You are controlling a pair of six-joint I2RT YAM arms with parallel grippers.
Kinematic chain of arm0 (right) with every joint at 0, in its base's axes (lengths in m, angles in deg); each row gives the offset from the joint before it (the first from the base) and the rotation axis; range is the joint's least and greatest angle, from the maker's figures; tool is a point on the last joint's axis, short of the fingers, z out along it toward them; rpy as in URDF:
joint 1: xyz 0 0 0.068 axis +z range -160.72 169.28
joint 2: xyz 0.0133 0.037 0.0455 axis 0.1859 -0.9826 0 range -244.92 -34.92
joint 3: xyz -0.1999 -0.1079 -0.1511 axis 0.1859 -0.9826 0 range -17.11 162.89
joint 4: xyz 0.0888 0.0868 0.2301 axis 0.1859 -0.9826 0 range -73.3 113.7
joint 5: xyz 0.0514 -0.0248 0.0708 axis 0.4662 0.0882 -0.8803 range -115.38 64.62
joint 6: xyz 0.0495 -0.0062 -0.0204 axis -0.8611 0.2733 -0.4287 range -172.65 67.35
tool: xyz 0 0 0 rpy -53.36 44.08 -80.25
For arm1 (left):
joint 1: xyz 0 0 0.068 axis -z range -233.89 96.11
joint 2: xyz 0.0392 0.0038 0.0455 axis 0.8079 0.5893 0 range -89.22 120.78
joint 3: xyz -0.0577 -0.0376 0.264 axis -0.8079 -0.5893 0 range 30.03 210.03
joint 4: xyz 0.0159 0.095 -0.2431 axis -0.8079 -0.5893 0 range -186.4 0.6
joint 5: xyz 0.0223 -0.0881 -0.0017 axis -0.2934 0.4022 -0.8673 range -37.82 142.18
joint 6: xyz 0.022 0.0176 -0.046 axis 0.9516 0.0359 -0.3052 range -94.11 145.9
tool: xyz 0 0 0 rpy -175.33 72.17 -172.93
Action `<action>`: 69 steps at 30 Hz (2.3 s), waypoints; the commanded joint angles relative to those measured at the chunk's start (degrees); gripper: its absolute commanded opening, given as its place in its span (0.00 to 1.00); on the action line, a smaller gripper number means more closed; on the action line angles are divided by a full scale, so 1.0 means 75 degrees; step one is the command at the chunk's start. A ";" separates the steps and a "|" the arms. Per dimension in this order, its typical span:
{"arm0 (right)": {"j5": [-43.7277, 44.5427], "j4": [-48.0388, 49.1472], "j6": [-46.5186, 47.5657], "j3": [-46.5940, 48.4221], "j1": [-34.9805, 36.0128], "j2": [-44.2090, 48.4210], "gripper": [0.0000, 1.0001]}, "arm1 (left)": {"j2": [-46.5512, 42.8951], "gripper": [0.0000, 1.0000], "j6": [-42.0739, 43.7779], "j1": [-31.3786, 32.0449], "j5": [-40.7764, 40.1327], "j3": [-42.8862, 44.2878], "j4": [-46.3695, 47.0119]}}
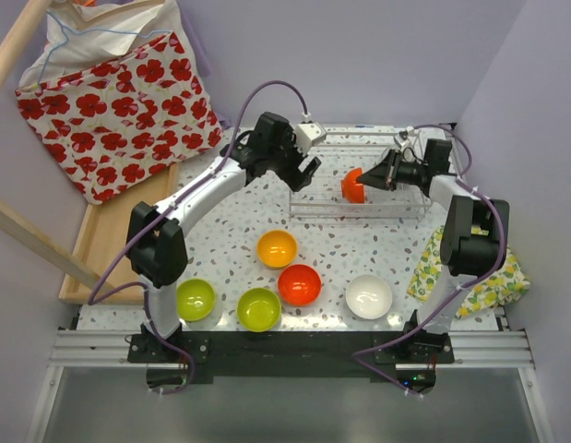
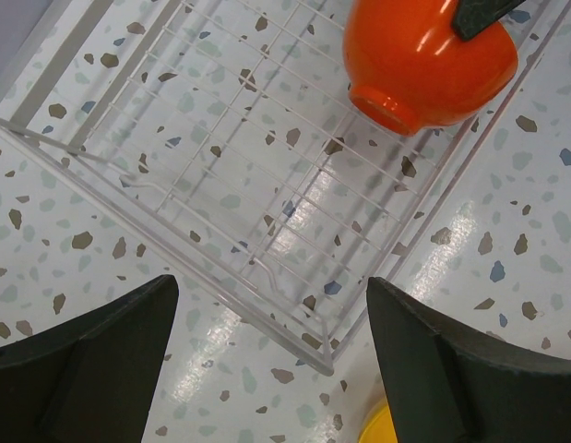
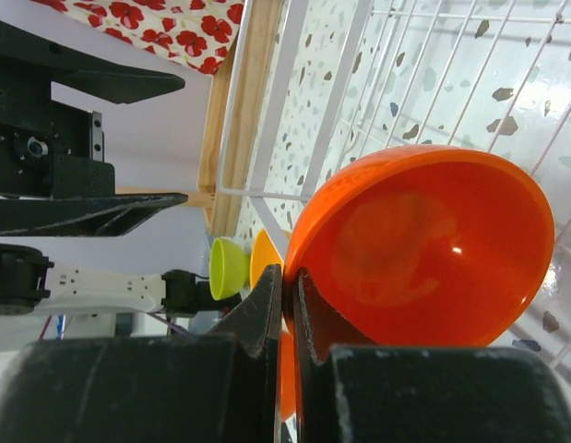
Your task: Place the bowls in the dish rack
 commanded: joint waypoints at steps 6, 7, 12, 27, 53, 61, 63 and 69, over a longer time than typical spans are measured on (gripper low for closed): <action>-0.0352 -0.0268 0.0018 0.0153 -0.0010 -0.0203 0.00 | 0.0055 0.89 -0.0028 -0.0007 0.0047 0.0095 0.0219; -0.0341 -0.0233 0.0018 0.0142 0.0002 -0.0227 0.00 | 0.0055 0.89 -0.0028 -0.0007 0.0047 0.0084 0.0207; -0.0399 0.0454 -0.0577 0.0014 -0.0010 -0.0391 0.00 | 0.0044 0.89 -0.0004 -0.0007 0.0047 0.0037 0.0196; 0.0326 -0.2266 0.1420 0.0959 -0.0010 -0.0754 0.11 | 0.0208 0.89 -0.0016 0.0028 0.0058 0.0189 0.0207; 0.4452 -0.4687 0.4904 0.1468 -0.0689 0.1412 0.38 | 0.0266 0.91 -0.0332 0.0005 -0.0854 0.0517 0.0781; 0.3868 -0.3890 0.5372 0.1045 -0.0597 0.2829 0.41 | 0.0033 0.92 0.0113 0.0005 -0.1862 0.1103 0.0864; 0.3703 -0.4076 0.5769 0.1056 -0.0398 0.3076 0.43 | -0.0108 0.94 0.0242 -0.0007 -0.2190 0.1080 0.0805; 0.3421 -0.5844 0.8873 0.0775 0.1593 0.3991 0.48 | -0.0893 1.00 0.0430 -0.0193 -0.3129 0.0190 0.0548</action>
